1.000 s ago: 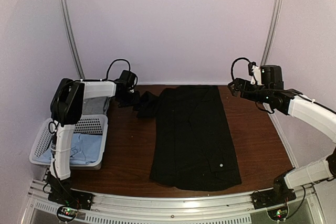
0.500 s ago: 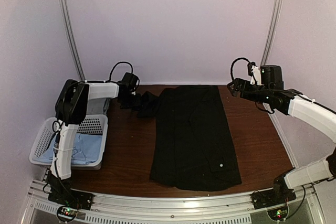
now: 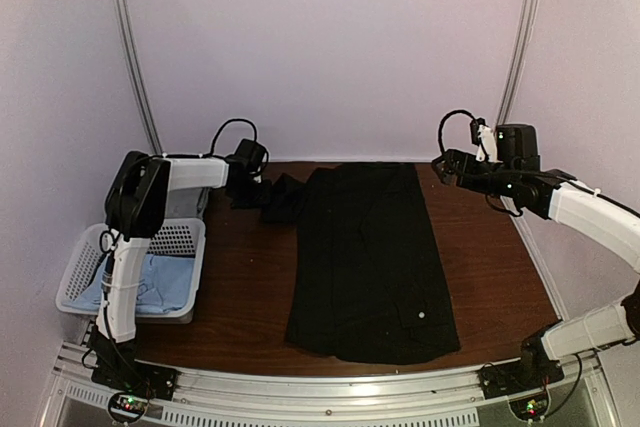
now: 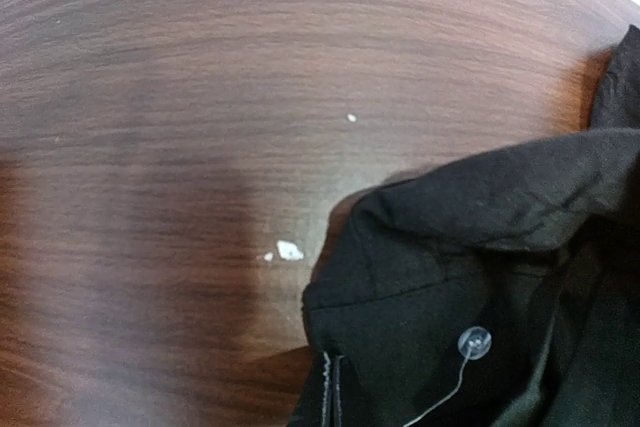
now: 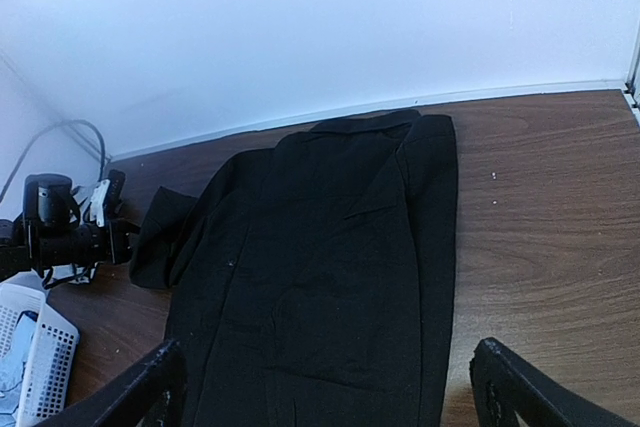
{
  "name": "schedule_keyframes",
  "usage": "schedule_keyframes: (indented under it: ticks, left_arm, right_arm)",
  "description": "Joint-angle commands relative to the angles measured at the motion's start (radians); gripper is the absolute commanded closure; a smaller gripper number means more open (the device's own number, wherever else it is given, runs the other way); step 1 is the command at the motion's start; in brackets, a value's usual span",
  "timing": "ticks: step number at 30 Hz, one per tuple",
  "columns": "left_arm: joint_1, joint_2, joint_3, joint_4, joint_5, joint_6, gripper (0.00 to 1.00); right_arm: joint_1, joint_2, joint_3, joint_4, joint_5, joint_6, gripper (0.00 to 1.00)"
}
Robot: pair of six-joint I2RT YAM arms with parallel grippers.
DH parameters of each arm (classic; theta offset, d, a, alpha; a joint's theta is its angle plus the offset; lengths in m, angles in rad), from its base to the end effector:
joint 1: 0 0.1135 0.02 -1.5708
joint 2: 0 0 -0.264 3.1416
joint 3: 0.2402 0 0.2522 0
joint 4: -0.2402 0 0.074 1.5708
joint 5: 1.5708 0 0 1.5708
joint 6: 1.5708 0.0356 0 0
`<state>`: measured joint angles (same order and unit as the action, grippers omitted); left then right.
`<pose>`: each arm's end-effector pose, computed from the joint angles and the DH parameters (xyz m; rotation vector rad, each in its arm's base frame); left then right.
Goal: Fold and stack the long sleeve shirts
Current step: Pick up the sleeve from the center of the board, then pass from the left arm to the right
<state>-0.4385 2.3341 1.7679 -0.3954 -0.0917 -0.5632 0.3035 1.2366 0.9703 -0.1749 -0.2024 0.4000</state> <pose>0.4577 -0.2111 0.1337 -0.1956 2.5430 -0.2824 0.2689 0.0917 0.3098 -0.0330 2.0629 0.6458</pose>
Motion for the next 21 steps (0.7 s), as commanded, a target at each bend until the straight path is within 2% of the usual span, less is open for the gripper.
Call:
schedule_keyframes:
  ticks: [1, 7, 12, 17, 21]
  left_arm:
    - [-0.004, -0.113, -0.022, 0.001, -0.008, 0.013, 1.0]
    - [-0.004, -0.244, -0.09, 0.025, -0.039, 0.041, 1.0]
    - [-0.007, -0.346, -0.146, 0.025, 0.015, 0.074, 1.0]
    - [-0.031, -0.44, -0.173, 0.032, 0.193, 0.154, 1.0]
    - [-0.052, -0.5, -0.193, 0.083, 0.428, 0.186, 1.0]
  right_arm:
    - [0.009, 0.012, -0.003, 0.024, -0.013, 0.004, 0.0]
    - [0.023, 0.027, 0.012, 0.023, -0.015, -0.001, 0.0]
    - [0.052, 0.047, 0.028, 0.025, -0.012, -0.017, 0.0]
    - [0.094, 0.061, 0.039, 0.046, -0.007, -0.035, 0.0]
    - [0.122, 0.074, 0.05, 0.073, -0.024, -0.042, 0.0]
